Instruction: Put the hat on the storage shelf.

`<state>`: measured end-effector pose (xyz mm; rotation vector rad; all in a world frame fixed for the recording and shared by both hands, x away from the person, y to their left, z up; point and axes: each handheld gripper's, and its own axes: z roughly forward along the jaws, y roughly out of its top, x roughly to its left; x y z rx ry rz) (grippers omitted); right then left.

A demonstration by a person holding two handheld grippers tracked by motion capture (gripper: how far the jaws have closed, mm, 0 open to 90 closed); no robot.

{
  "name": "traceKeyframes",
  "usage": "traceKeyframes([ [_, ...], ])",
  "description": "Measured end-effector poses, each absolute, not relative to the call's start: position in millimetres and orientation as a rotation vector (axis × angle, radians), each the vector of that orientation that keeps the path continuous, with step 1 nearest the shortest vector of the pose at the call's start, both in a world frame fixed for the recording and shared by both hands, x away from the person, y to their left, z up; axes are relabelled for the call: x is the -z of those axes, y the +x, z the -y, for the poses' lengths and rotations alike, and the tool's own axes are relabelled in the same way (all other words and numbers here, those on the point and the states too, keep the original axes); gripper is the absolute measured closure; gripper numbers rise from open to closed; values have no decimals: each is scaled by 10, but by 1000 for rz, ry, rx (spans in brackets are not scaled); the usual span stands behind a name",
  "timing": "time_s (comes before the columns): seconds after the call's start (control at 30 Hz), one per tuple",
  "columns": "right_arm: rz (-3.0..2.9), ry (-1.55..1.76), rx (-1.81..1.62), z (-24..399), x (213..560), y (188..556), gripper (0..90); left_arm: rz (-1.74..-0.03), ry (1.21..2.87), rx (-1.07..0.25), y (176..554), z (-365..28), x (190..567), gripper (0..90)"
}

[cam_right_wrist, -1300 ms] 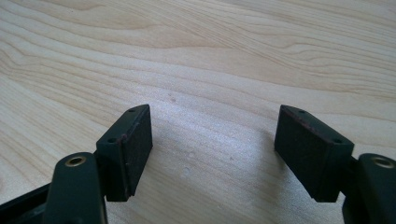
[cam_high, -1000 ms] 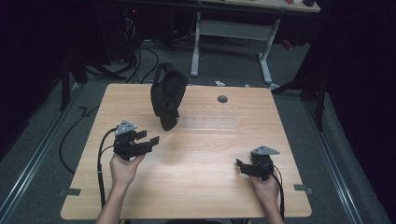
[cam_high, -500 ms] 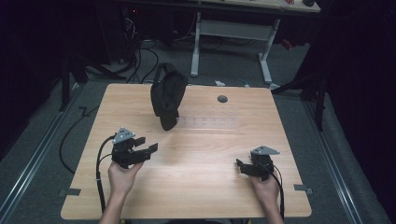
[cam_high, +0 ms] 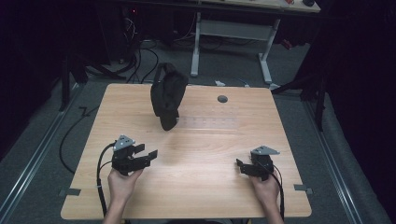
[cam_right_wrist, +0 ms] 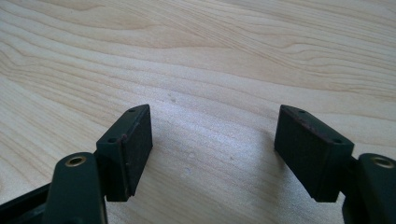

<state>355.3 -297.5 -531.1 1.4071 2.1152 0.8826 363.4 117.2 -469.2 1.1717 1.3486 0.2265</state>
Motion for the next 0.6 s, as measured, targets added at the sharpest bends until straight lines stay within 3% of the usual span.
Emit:
traceKeyframes([
  [0.6, -2114, 1408, -882, 2974, 5311, 3553, 279, -1390, 1175, -260, 3558, -1167, 4965, 369],
])
